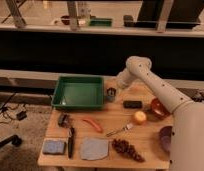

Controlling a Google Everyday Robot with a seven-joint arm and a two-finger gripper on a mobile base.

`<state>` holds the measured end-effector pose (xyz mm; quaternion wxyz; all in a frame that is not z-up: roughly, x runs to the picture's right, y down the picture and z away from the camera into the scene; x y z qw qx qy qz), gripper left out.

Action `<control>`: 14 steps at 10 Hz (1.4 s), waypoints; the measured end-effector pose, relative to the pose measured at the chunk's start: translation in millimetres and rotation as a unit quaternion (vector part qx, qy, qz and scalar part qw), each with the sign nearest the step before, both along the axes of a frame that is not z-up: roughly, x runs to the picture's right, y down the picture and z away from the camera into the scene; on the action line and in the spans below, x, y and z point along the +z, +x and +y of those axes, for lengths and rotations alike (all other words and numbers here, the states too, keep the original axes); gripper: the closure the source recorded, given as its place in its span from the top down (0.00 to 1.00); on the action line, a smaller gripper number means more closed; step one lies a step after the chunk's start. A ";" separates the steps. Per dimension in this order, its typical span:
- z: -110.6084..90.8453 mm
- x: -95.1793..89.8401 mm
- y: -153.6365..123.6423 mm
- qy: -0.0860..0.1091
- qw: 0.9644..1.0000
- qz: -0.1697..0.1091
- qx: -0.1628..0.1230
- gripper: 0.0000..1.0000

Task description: Stack cups into tray

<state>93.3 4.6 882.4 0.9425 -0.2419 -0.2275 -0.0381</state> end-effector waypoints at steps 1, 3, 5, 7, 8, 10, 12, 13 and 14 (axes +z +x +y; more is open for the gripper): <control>0.1 0.0 0.0 0.000 1.000 0.000 0.000 0.80; 4.5 2.0 -0.7 -0.001 1.000 0.004 -0.003 0.80; 8.2 3.9 -0.9 -0.002 1.000 0.006 -0.003 0.80; 9.5 4.5 0.5 -0.002 1.000 0.008 -0.002 0.80; 9.8 4.0 0.9 -0.002 1.000 0.008 -0.001 0.80; 12.5 0.8 0.9 -0.004 1.000 0.008 -0.001 0.80; 17.6 -2.5 1.6 -0.009 1.000 0.009 -0.003 0.80; 22.6 -4.5 1.5 -0.015 1.000 0.009 -0.006 0.80; 25.4 -4.7 0.9 -0.017 1.000 0.008 -0.008 0.80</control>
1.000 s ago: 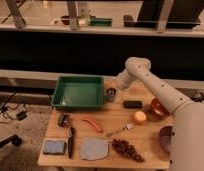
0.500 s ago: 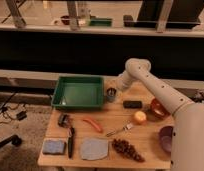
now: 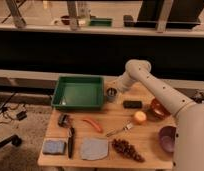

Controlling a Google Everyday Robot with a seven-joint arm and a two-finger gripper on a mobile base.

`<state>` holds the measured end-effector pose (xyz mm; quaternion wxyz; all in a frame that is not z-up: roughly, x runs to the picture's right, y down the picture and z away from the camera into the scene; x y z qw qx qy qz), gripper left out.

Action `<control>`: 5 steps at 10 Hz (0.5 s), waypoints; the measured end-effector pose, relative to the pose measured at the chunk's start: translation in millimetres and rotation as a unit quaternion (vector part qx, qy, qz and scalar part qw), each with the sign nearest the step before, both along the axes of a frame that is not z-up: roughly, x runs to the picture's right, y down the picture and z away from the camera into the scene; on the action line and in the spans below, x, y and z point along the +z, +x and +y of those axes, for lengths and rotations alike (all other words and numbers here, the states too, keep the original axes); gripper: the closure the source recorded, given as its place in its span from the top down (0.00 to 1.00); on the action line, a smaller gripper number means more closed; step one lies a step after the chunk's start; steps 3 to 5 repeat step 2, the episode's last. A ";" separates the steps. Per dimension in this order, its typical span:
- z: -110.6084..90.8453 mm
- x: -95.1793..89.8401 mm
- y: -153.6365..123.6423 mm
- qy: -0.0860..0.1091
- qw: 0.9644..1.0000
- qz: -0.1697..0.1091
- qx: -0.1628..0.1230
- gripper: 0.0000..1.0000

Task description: Stack cups into tray

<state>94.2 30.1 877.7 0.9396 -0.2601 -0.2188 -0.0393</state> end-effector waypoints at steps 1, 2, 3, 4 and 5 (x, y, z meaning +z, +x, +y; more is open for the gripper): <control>4.6 0.2 -1.3 -0.005 1.000 -0.001 -0.002 0.80; 10.8 0.3 -3.3 -0.011 1.000 -0.003 -0.006 0.80; 10.8 0.3 -3.3 -0.011 1.000 -0.003 -0.006 0.80; 10.8 0.3 -3.3 -0.011 1.000 -0.003 -0.006 0.80; 10.8 0.3 -3.3 -0.011 1.000 -0.003 -0.006 0.80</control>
